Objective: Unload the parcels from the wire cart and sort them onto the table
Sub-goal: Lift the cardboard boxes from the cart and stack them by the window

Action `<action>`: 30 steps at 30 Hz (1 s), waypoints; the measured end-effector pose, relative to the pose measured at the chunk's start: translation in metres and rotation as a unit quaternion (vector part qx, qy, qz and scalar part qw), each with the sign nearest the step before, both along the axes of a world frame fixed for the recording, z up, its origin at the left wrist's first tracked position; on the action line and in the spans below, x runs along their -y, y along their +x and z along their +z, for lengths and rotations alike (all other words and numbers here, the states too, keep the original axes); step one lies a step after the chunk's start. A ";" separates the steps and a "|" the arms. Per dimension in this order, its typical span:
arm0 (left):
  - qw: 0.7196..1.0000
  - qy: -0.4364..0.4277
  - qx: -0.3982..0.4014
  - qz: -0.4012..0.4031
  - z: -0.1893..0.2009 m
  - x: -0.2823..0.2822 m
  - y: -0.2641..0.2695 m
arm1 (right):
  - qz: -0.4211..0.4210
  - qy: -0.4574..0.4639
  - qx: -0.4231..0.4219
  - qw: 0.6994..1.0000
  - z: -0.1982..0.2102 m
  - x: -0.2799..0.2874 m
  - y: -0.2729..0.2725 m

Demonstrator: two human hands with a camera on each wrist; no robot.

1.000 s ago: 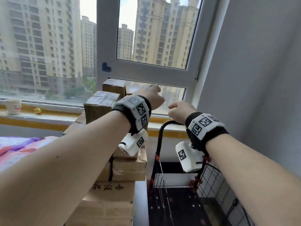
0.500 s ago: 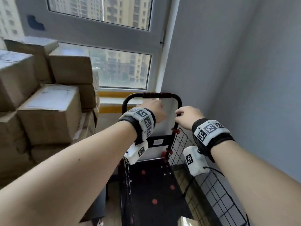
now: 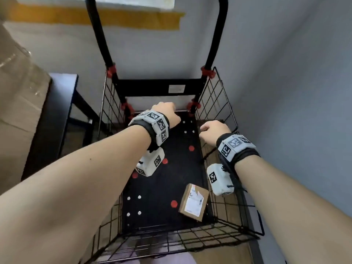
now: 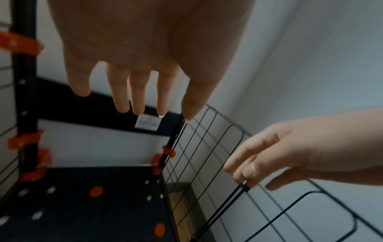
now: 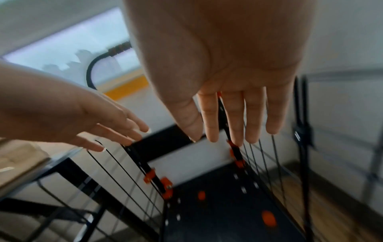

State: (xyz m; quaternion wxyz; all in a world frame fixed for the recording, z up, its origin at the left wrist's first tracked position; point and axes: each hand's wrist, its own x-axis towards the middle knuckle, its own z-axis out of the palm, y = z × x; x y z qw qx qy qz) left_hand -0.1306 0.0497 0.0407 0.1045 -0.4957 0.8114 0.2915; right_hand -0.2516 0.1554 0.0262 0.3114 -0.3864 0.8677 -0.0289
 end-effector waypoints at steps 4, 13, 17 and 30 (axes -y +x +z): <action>0.996 0.068 0.012 0.050 -0.076 0.006 -0.005 | -0.022 0.075 0.060 0.995 -0.075 -0.012 -0.013; 0.952 0.240 -0.008 0.189 -0.242 -0.016 0.003 | -0.103 0.232 0.111 0.961 -0.252 -0.045 -0.024; 0.933 0.284 0.012 0.221 -0.305 -0.041 0.008 | -0.108 0.307 0.124 0.937 -0.311 -0.066 -0.023; 0.869 0.408 0.059 0.273 -0.394 -0.081 0.015 | -0.318 0.226 0.111 0.914 -0.368 -0.059 -0.020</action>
